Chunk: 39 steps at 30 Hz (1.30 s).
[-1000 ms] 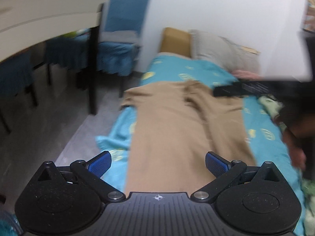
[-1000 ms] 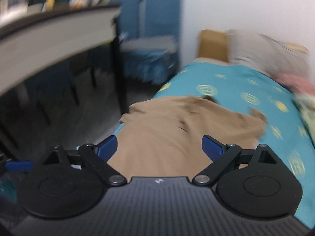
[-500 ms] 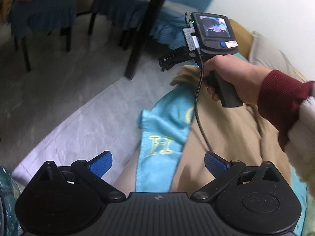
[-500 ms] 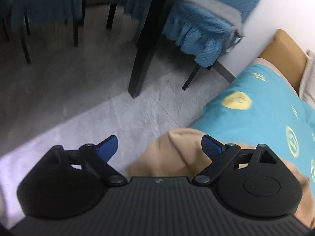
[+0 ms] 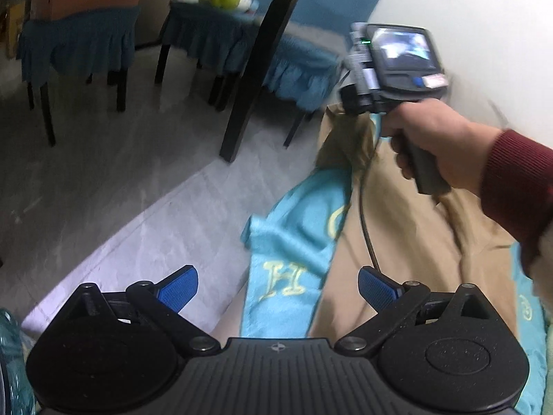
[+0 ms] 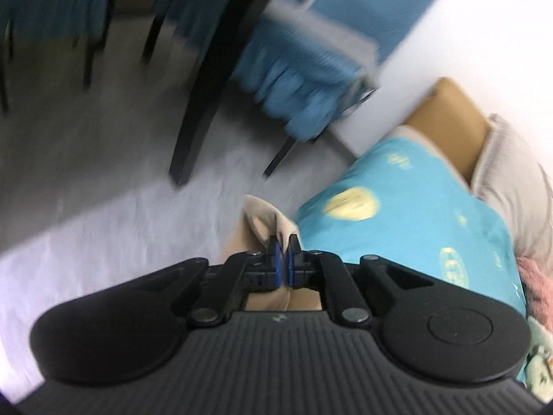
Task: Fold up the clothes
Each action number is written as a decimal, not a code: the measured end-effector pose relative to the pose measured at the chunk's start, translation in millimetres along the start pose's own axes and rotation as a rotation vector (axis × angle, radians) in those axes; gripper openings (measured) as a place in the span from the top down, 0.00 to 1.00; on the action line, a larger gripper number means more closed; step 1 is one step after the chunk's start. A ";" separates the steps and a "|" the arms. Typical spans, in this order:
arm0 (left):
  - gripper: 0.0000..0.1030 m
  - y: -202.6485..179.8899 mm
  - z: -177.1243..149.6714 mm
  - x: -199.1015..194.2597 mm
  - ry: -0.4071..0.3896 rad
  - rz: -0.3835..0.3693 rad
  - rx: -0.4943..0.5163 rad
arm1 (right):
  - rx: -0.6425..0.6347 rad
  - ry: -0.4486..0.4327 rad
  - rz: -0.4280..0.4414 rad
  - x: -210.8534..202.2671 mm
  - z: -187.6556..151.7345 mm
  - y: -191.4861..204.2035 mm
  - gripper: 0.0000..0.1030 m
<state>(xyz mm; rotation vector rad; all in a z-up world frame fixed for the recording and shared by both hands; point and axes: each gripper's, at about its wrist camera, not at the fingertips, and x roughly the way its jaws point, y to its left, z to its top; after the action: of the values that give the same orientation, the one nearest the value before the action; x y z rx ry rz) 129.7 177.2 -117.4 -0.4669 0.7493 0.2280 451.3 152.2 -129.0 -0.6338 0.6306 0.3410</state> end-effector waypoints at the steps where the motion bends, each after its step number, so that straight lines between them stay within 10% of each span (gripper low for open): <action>1: 0.03 -2.3 0.0 -4.8 -0.023 -0.011 0.009 | 0.044 -0.033 -0.004 -15.9 -0.7 -16.7 0.94; 11: 0.03 -33.4 -10.6 -31.0 -0.109 -0.186 0.097 | 0.572 -0.266 -0.110 -125.7 -93.2 -211.6 0.94; 19: 0.03 -62.2 -29.9 -13.2 -0.001 -0.291 0.197 | 1.182 -0.099 -0.078 -95.9 -285.0 -302.6 0.89; 21: 0.03 -65.8 -34.5 -8.5 0.017 -0.294 0.213 | 1.252 -0.104 -0.063 -97.0 -315.3 -300.3 0.66; 23: 0.03 -68.8 -38.1 -5.4 0.025 -0.288 0.229 | 1.285 -0.162 -0.094 -108.2 -332.1 -288.7 0.13; 34: 0.03 -80.3 -50.1 -11.3 0.022 -0.229 0.308 | 0.998 -0.218 0.042 -123.9 -296.2 -231.0 0.31; 36: 0.03 -83.1 -51.0 -9.8 0.026 -0.220 0.325 | 0.988 -0.167 0.048 -112.1 -287.0 -231.1 0.44; 38: 0.03 -84.9 -51.5 -8.4 0.030 -0.217 0.336 | 0.949 -0.117 0.008 -105.2 -279.1 -228.9 0.92; 39: 0.03 -85.3 -51.6 -7.8 0.032 -0.220 0.338 | 0.944 -0.121 -0.023 -107.9 -278.5 -229.9 0.94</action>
<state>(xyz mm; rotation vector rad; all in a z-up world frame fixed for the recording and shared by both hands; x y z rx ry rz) 124.0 77.3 -117.0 -0.2288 0.7444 -0.1118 356.4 -212.6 -133.9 0.2822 0.5882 0.0320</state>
